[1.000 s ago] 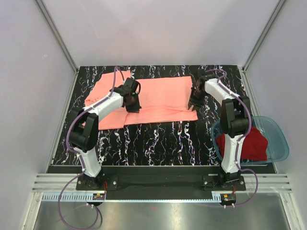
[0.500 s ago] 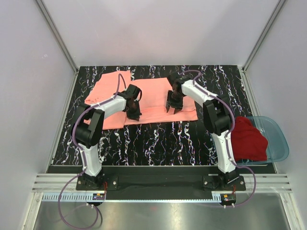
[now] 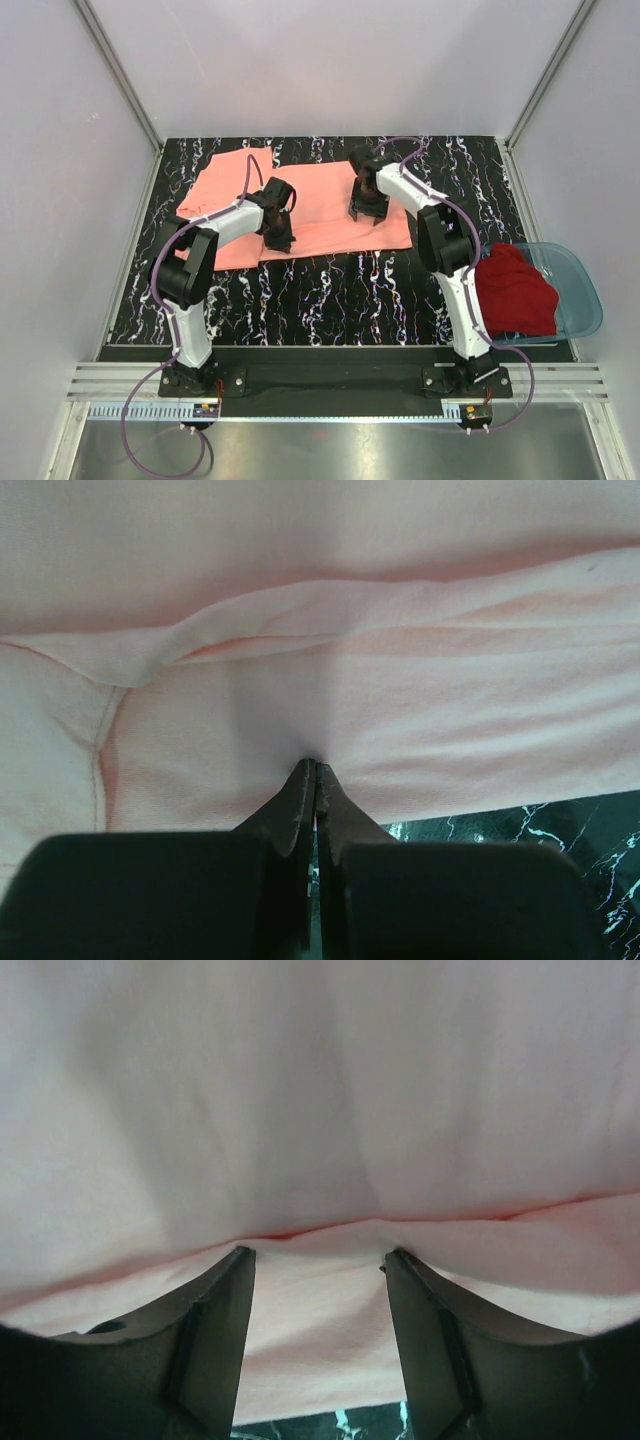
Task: Fold and stack the t-shirts
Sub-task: Fold the tshirt
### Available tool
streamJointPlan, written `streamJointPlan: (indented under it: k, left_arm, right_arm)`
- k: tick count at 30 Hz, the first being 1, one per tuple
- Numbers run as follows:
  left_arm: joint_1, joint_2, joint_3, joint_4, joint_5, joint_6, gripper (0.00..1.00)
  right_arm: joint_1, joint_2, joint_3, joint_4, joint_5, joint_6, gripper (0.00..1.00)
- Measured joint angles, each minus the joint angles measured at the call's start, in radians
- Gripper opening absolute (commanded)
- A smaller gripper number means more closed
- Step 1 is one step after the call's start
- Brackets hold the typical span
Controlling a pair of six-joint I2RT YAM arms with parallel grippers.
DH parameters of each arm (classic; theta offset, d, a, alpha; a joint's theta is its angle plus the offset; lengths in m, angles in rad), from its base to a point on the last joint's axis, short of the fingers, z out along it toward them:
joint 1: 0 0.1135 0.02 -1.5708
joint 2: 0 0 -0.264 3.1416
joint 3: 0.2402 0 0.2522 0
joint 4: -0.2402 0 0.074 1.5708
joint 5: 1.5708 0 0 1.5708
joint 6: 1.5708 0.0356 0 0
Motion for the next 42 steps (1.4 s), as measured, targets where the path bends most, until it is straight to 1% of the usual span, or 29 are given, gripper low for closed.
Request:
streamJointPlan:
  k: [4,7,9,12,15,16,19,20,22,23,24,26,32,39,42]
  left_arm:
    - [0.0,0.0,0.0,0.003,-0.001,0.001,0.0]
    - [0.0,-0.002,0.001,0.001,-0.002,0.002,0.01]
    - [0.0,-0.002,0.008,-0.009,-0.003,0.007,0.02]
    - [0.0,-0.002,0.039,-0.04,-0.005,0.018,0.02]
    - [0.005,0.003,0.106,-0.058,-0.006,0.028,0.01]
    - [0.008,0.01,0.133,-0.06,-0.007,0.031,0.0]
    - [0.023,0.048,0.207,-0.055,-0.012,0.039,0.0]
    - [0.029,0.066,0.224,-0.058,-0.017,0.043,0.0]
    - [0.037,0.096,0.24,-0.063,-0.029,0.05,0.0]
    - [0.04,0.108,0.24,-0.072,-0.037,0.051,0.0]
    - [0.044,0.115,0.238,-0.085,-0.044,0.053,0.0]
    - [0.048,0.118,0.227,-0.1,-0.057,0.053,0.0]
    - [0.05,0.104,0.177,-0.117,-0.106,0.056,0.0]
    - [0.062,0.107,0.181,-0.131,-0.158,0.084,0.0]
    - [0.071,0.123,0.208,-0.144,-0.185,0.1,0.0]
  right_arm:
    - [-0.026,0.039,0.09,-0.008,0.051,-0.039,0.64]
    - [-0.044,0.032,0.109,-0.016,0.082,-0.081,0.66]
    - [-0.05,0.003,0.073,-0.008,0.089,-0.108,0.67]
    - [-0.047,-0.076,-0.037,-0.005,0.079,-0.133,0.66]
    - [-0.043,-0.143,-0.116,0.003,0.055,-0.14,0.59]
    - [-0.042,-0.164,-0.146,0.01,0.043,-0.141,0.49]
    - [-0.042,-0.21,-0.222,0.027,0.009,-0.138,0.34]
    - [-0.042,-0.217,-0.242,0.035,-0.003,-0.136,0.26]
    - [-0.041,-0.22,-0.274,0.045,-0.021,-0.133,0.19]
    - [-0.041,-0.22,-0.288,0.051,-0.028,-0.131,0.11]
    - [-0.041,-0.22,-0.301,0.058,-0.035,-0.13,0.08]
    - [-0.041,-0.22,-0.314,0.063,-0.051,-0.124,0.05]
    - [-0.041,-0.22,-0.318,0.085,-0.078,-0.11,0.04]
    - [-0.051,-0.195,-0.318,0.084,-0.08,-0.095,0.02]
    - [-0.06,-0.185,-0.318,0.084,-0.087,-0.09,0.01]
